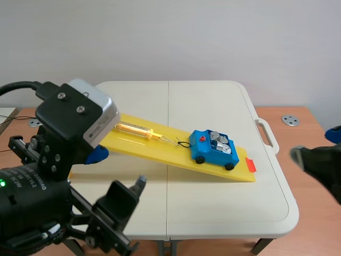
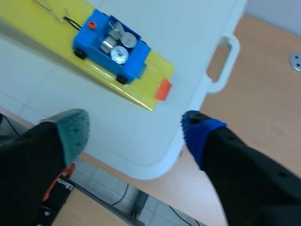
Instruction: Place the four metal weights on the blue cart on the ramp.
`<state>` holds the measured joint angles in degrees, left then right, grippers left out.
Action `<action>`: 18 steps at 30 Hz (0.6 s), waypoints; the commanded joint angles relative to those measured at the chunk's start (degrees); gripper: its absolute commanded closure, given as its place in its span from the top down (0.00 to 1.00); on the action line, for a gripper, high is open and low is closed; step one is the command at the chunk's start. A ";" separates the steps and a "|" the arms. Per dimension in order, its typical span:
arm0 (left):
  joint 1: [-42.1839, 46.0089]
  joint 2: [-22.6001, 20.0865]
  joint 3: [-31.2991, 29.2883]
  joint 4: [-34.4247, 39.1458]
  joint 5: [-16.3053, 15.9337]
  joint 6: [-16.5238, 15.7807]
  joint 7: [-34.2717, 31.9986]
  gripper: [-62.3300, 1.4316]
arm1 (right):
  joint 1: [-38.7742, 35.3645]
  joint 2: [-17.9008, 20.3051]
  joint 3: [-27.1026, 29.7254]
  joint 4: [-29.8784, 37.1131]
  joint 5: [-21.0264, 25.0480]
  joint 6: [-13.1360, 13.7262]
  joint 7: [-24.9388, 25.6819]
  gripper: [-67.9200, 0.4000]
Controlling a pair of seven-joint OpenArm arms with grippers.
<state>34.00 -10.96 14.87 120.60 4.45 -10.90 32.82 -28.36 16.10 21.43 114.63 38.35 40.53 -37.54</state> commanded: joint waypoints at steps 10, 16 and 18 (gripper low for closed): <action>1.38 -0.35 -1.51 4.90 -1.88 6.97 -7.98 1.00 | 0.90 -0.55 -7.28 4.13 -2.14 -6.05 9.29 0.97; 1.36 -0.35 -1.49 4.90 -1.88 6.95 -10.01 1.00 | 0.90 -0.55 -7.26 4.13 -2.19 -6.08 9.44 0.97; 1.36 -0.35 -1.49 4.90 -1.88 6.95 -10.49 1.00 | 0.90 -0.55 -7.26 4.13 -2.19 -6.08 9.44 0.97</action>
<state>35.53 -10.94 14.83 120.60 4.45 -6.83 30.96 -28.01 13.80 10.90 114.61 33.63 35.11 -36.03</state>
